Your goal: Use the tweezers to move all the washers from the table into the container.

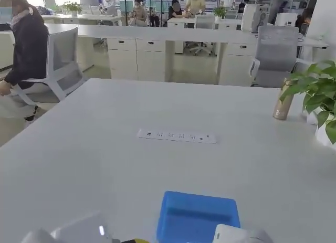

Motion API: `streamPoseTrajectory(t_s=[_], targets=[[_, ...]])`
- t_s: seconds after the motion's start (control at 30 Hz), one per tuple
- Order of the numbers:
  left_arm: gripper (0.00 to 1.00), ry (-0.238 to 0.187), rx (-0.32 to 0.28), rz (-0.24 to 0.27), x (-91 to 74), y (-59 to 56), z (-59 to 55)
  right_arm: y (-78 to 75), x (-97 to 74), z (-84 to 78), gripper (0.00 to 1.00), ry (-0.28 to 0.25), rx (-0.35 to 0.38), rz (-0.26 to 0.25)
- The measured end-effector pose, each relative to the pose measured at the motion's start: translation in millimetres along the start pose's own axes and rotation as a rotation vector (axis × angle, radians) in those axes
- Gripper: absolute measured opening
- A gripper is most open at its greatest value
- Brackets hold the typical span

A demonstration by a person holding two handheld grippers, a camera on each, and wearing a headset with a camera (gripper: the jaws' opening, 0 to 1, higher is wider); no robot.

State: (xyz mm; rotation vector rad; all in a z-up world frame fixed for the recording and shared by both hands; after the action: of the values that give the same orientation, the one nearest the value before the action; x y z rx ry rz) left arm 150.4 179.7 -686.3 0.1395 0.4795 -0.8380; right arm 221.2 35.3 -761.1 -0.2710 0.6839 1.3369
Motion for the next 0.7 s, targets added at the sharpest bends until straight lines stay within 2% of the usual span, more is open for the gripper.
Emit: streamPoseTrajectory(t_s=[0.1, 0.13, 0.2, 0.3, 0.4, 0.5, 0.6, 0.63, 0.7], targets=[[0.64, -0.033, -0.004, 0.033, -1.9, -7.0, -5.9, -3.1, -4.9, 3.7, 0.03, -0.003, 0.02, -0.006], [0.67, -0.037, 0.006, 0.063, -2.1, -8.4, -7.6, -3.9, -6.7, 5.0, 0.03, -0.004, 0.022, -0.009], [0.73, -0.071, 0.033, 0.118, -1.9, -9.9, -7.3, -5.8, -11.6, 8.5, 0.03, -0.008, 0.031, -0.017], [0.86, -0.147, -0.032, 0.174, -0.1, -11.1, -6.3, -7.0, -19.0, 13.8, 0.03, -0.031, 0.042, -0.022], [0.98, -0.176, -0.072, 0.226, 1.8, -10.1, -8.1, -10.3, -28.2, 20.1, 0.03, -0.055, 0.053, -0.04], [0.99, -0.184, -0.073, 0.261, 4.2, -9.8, -11.0, -11.8, -41.1, 27.5, 0.03, -0.08, 0.057, -0.062], [0.99, -0.18, -0.068, 0.273, 7.6, -10.3, -14.1, -15.2, -50.4, 32.7, 0.03, -0.09, 0.05, -0.091], [0.99, -0.19, -0.071, 0.286, 8.2, -9.6, -15.3, -19.5, -54.3, 34.3, 0.03, -0.097, 0.055, -0.104], [0.99, -0.216, -0.096, 0.276, 9.5, -8.9, -16.0, -27.0, -60.2, 37.0, 0.03, -0.112, 0.064, -0.128]])
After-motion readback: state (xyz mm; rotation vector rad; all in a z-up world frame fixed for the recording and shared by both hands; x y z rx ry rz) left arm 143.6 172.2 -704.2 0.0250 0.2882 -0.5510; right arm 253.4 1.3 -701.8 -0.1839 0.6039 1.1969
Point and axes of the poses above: the centre of the closed fingertips' face, and the gripper's own axes: x roughly forward along the fingers, y roughly to its left, z roughly out of its top, the point moved 10 cm from there along -x, roughly backward along the fingers, and after that the axes turned 1 degree about z, right-handed, at the moved point
